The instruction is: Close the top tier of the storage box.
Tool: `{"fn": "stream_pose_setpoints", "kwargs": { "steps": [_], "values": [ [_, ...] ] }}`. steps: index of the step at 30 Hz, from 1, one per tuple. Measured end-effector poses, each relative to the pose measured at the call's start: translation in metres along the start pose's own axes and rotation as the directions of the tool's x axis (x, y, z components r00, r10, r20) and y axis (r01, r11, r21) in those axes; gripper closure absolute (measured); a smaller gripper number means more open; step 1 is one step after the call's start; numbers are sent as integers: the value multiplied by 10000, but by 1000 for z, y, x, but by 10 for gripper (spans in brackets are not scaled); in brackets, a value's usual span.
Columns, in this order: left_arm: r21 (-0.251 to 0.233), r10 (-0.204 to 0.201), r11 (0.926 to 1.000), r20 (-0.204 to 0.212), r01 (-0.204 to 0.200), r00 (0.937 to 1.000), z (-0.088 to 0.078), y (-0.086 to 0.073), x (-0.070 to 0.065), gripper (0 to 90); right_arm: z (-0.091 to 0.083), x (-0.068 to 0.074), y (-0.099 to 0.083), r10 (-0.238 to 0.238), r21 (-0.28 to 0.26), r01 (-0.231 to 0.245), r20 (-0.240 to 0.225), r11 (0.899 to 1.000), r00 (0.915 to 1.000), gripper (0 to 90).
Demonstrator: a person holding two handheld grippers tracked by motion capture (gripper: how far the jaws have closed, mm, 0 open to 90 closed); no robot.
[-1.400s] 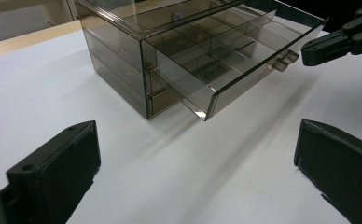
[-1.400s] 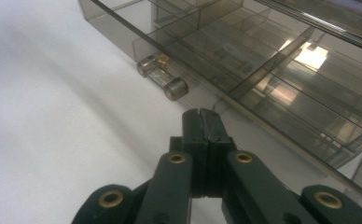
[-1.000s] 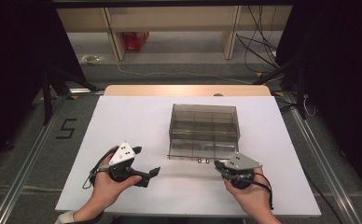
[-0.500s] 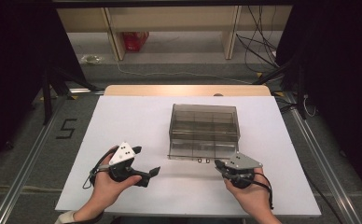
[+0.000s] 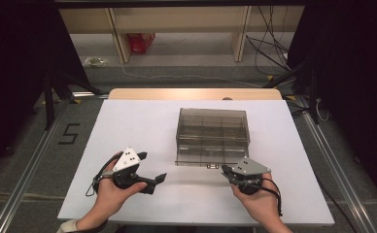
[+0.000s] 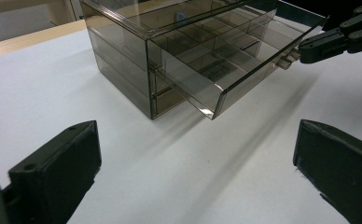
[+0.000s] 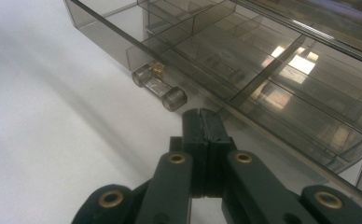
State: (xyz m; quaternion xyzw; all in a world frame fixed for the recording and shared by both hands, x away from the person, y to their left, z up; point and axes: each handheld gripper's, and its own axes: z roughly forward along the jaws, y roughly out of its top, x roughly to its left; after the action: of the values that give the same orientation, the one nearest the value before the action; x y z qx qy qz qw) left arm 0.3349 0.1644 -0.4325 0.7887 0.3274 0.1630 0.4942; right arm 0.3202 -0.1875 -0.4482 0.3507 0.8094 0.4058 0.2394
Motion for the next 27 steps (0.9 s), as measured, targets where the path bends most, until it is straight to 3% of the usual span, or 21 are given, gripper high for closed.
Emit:
{"fn": "stream_pose_setpoints", "kwargs": {
  "steps": [27],
  "values": [
    [-32,-38,10000,33,38,10000,1,0,-1,6,9,5,6,-42,-64,42,83,10000,10000,900]
  ]
}}
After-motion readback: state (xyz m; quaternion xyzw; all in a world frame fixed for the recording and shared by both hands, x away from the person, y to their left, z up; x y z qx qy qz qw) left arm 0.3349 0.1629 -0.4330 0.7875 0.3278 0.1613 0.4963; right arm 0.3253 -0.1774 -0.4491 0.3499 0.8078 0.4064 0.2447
